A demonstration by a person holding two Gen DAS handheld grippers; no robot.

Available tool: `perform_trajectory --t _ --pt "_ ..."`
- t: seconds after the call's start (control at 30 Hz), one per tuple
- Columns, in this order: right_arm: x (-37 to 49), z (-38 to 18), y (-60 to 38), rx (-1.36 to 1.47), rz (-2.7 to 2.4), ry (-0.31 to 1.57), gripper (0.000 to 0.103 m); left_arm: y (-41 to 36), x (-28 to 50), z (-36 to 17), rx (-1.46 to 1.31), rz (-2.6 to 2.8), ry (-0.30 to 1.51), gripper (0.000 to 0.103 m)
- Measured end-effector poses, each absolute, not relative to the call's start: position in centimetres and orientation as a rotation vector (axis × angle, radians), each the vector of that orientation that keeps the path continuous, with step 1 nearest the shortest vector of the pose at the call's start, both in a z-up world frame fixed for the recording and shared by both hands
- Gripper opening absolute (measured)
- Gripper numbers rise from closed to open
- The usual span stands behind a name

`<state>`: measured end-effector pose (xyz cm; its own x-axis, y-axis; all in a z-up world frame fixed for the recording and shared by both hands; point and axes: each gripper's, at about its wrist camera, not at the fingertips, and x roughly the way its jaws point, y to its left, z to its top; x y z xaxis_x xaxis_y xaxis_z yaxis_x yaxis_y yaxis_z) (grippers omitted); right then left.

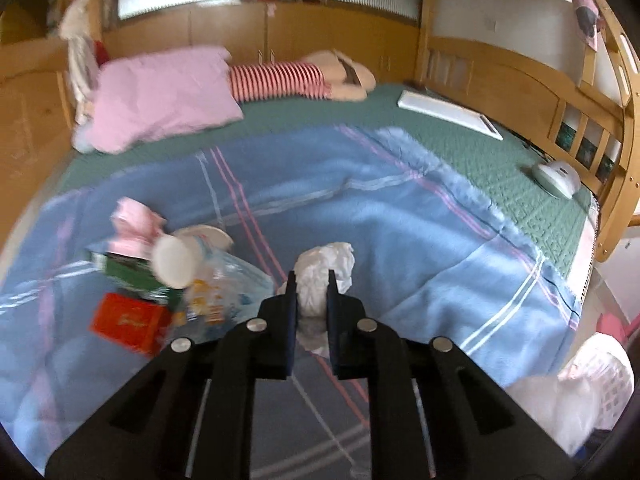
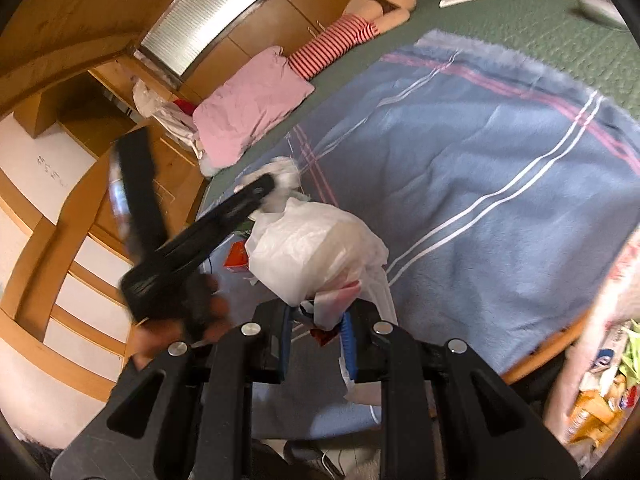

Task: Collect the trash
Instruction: 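Carry both tissues over the wastebasket and open both tools to drop them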

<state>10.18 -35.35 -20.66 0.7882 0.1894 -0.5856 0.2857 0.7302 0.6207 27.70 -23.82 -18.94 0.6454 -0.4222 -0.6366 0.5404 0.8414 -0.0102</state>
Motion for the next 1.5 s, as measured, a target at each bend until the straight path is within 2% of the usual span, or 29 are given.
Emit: perform_trajectory --t 0.27,0.5,0.87,1.17,1.27,1.37,1.43,1.5 --pt "2.2 -15.0 -34.6 0.632 -0.22 0.572 0.023 -21.5 17.2 -12.1 0.173 -0.584 0.574 0.014" --pt "-7.8 -12.2 -35.3 0.599 -0.377 0.494 0.023 -24.0 7.3 -9.5 0.197 -0.733 0.53 0.014" --pt "-21.3 -10.3 -37.9 0.617 -0.62 0.344 0.023 -31.8 -3.3 -11.8 0.299 -0.874 0.554 0.014" --pt "-23.6 -10.8 -38.4 0.639 -0.62 0.3 0.023 -34.5 -5.6 -14.8 0.365 -0.876 0.582 0.015" --pt "-23.8 -10.5 -38.3 0.631 -0.618 0.294 0.023 -34.7 -5.4 -15.4 0.373 -0.864 0.589 0.021" --pt "-24.1 -10.6 -38.4 0.634 -0.62 0.293 0.023 -35.2 -5.5 -16.1 0.39 -0.863 0.591 0.034" --pt "-24.2 -10.7 -38.5 0.637 -0.623 0.296 0.023 -35.4 -5.4 -16.3 0.393 -0.867 0.596 0.051" --pt "-24.1 -10.8 -38.6 0.64 -0.624 0.302 0.023 -35.3 -5.5 -16.4 0.39 -0.866 0.591 0.064"
